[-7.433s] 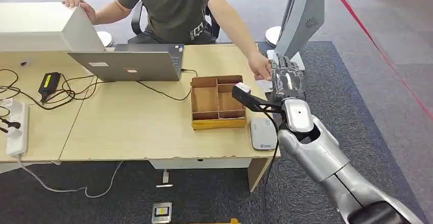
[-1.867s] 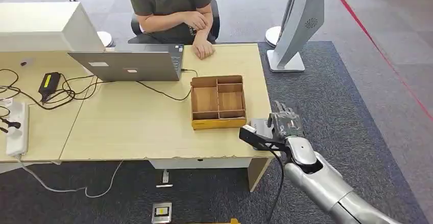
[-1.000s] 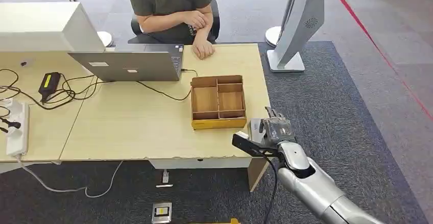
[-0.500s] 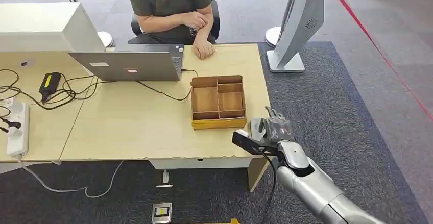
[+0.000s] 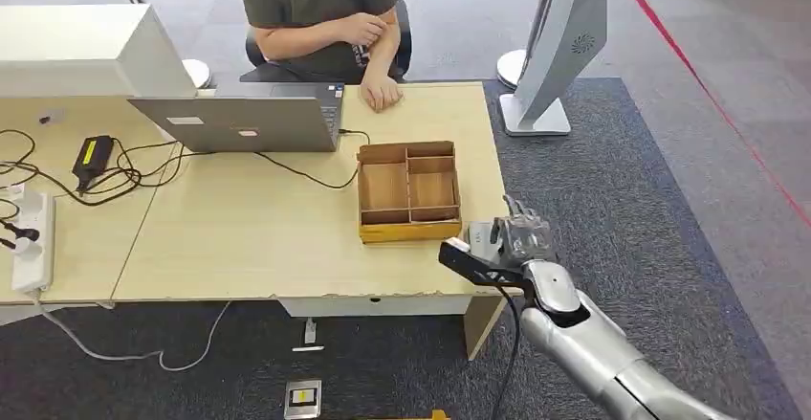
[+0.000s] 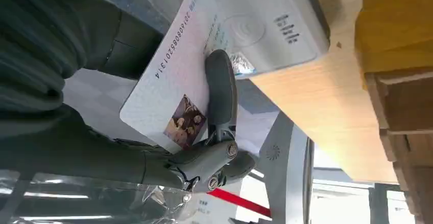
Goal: Pass the card to the sensor for recognition and then transmit it.
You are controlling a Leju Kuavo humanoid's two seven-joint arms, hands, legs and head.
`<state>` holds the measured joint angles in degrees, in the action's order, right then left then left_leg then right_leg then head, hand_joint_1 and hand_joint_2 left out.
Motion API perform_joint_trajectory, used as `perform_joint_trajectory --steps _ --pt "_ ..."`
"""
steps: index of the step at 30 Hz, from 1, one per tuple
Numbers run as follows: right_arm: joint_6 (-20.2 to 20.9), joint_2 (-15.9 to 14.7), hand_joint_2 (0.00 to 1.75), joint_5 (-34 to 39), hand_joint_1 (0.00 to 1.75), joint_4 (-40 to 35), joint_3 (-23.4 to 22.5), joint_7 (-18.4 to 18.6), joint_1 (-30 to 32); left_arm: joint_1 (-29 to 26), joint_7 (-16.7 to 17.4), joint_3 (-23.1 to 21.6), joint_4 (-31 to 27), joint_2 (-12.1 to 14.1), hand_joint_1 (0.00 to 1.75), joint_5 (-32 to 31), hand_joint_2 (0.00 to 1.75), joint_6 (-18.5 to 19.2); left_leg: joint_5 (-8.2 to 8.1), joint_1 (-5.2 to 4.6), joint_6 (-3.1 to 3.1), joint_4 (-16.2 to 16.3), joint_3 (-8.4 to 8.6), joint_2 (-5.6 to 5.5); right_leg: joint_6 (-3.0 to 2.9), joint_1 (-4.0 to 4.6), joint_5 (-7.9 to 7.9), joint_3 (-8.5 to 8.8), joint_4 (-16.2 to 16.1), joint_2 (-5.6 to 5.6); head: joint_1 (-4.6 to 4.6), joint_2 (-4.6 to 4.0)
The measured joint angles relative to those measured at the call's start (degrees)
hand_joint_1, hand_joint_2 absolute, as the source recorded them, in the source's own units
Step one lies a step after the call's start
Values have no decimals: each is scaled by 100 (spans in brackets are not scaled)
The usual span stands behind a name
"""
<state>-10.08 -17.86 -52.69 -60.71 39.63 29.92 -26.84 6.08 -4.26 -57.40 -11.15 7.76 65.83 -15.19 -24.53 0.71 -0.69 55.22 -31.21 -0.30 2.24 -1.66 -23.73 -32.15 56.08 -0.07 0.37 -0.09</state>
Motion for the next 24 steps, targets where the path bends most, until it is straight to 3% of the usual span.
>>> perform_joint_trajectory --steps 5,20,24 --pt "291 -107 175 -234 175 -383 -42 195 -280 2 -35 0 0 0 0 -20 0 0 0 0 0 0 2 0 0 0 0 -1 -1 1 2 2" --pt "641 -315 175 -790 175 -1246 -59 164 -891 3 -94 0 0 0 0 -105 0 44 0 0 0 0 -1 2 0 0 0 -2 1 2 2 0" --pt "956 -284 175 -846 175 -1391 -26 147 -1051 5 -96 -2 0 0 0 -160 0 105 0 1 -1 0 -1 2 0 1 0 -3 1 2 2 0"
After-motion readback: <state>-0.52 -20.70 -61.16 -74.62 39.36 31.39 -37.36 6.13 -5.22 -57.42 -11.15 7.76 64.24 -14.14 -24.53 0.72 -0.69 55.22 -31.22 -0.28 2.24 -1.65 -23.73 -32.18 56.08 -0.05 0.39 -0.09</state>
